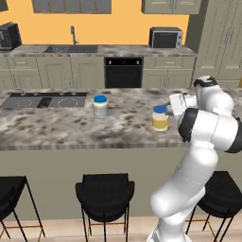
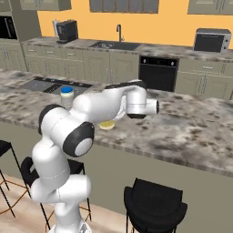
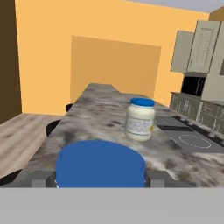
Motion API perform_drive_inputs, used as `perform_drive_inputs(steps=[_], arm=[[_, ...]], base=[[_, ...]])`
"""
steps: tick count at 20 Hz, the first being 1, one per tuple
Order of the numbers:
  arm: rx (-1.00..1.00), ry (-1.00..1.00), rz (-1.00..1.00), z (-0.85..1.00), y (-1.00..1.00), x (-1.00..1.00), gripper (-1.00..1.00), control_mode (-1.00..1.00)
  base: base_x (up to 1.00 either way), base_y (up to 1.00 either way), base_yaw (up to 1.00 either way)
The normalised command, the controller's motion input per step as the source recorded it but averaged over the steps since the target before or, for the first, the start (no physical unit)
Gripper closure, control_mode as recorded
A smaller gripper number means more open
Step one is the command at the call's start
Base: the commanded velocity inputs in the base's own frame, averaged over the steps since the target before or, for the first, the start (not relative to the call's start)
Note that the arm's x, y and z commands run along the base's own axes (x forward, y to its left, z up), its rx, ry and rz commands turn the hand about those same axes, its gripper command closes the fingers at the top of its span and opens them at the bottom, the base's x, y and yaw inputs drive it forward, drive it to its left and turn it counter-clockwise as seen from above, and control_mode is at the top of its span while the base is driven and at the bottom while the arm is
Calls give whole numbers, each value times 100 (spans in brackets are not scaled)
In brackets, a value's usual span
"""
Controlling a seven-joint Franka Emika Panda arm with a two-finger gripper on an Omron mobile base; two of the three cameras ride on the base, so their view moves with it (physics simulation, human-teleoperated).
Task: The dining table condiment station is running low on mayonnaise. Refill the condiment station by opening the cabinet and taking the mayonnaise from the cabinet and placing it on the dining table.
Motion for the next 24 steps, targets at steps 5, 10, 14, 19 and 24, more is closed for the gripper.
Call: perform_drive_inputs(steps=[5,10,14,19,24], arm=[[0,-12,0,-21,1,-2,100,-100],[-1,-15,0,-5,13,-13,-100,-100],[0,0,0,23,0,0,-100,-100],[-3,0,0,47,0,-16,-100,-100],[-2,0,0,34,0,-31,-100,-100]], base=[[0,0,0],[0,0,0],[0,0,0],[0,0,0],[0,0,0]])
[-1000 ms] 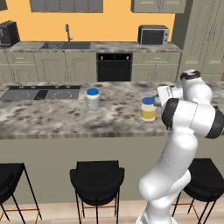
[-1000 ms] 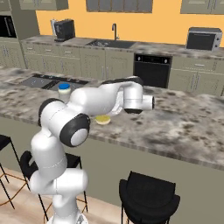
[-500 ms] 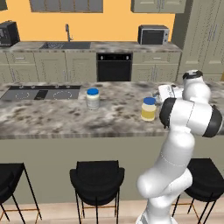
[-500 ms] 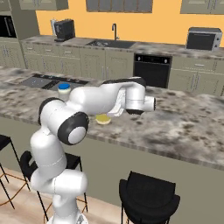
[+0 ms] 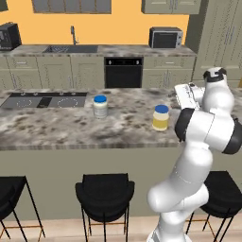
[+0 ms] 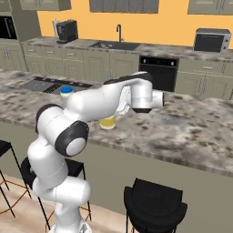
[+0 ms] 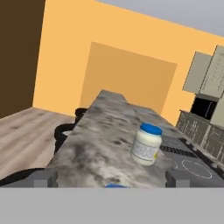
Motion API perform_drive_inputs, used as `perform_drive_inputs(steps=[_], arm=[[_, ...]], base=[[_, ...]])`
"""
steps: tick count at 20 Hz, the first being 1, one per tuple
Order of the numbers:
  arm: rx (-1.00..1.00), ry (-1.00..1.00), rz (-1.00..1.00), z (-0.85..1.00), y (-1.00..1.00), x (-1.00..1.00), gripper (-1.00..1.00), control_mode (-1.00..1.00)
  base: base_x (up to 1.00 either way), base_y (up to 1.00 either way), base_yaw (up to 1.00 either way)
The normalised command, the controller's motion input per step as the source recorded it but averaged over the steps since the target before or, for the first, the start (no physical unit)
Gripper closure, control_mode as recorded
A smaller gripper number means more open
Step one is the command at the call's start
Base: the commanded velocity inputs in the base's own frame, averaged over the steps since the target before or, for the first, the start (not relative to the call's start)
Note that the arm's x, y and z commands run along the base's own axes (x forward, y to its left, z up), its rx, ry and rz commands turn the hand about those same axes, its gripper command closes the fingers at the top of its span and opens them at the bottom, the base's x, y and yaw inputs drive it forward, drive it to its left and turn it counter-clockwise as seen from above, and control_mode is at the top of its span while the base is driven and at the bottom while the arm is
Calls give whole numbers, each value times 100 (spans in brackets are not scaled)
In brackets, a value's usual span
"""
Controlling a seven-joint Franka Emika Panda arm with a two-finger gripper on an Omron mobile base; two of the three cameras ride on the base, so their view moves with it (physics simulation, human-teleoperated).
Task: The dining table condiment station is running low on mayonnaise. Refill the condiment station by opening the cabinet and taking the mayonnaise from the cabinet and placing it on the dining table.
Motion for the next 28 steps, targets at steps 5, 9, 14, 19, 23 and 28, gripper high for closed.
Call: perform_drive_inputs(steps=[5,9,14,19,23,28], arm=[[-2,0,-1,2,17,-64,-100,-100],[-9,0,-9,8,45,-83,-100,-100],[-16,0,-13,32,63,-75,-100,-100],[-19,5,-17,48,60,-59,-100,-100],[-11,14,-22,40,56,-64,-100,-100],[-9,15,-26,33,57,-71,-100,-100]], base=[[0,0,0],[0,0,0],[0,0,0],[0,0,0],[0,0,0],[0,0,0]])
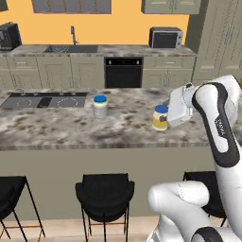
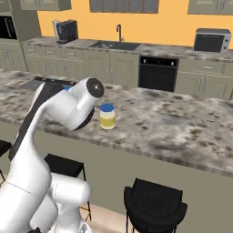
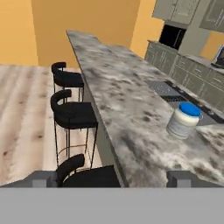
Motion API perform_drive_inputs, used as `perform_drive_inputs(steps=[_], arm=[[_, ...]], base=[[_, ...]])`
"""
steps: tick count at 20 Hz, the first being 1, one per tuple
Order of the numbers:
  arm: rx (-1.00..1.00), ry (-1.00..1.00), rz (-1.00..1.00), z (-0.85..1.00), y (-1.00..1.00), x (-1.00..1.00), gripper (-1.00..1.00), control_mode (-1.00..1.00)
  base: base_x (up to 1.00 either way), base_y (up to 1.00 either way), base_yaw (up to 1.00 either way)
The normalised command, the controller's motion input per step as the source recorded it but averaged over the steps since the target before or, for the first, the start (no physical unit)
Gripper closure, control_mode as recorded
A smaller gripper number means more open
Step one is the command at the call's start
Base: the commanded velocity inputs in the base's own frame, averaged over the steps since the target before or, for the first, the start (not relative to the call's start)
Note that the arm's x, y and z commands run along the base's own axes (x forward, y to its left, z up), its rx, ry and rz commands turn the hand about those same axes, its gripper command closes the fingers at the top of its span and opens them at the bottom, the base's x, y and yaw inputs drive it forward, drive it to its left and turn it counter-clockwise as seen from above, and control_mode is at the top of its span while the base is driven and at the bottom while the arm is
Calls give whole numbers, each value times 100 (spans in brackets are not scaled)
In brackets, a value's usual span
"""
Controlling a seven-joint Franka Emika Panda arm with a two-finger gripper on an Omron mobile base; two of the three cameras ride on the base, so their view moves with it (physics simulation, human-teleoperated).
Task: The dining table condiment station is running low on mayonnaise. Refill the condiment station by opening the cabinet and taking the mayonnaise from the cabinet and placing it on the dining table.
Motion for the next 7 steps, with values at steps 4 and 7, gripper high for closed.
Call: perform_drive_inputs(steps=[4,7], arm=[[-11,9,-30,36,47,-78,-100,-100],[-16,0,-32,43,27,-80,-100,-100]], base=[[0,0,0],[0,0,0]])
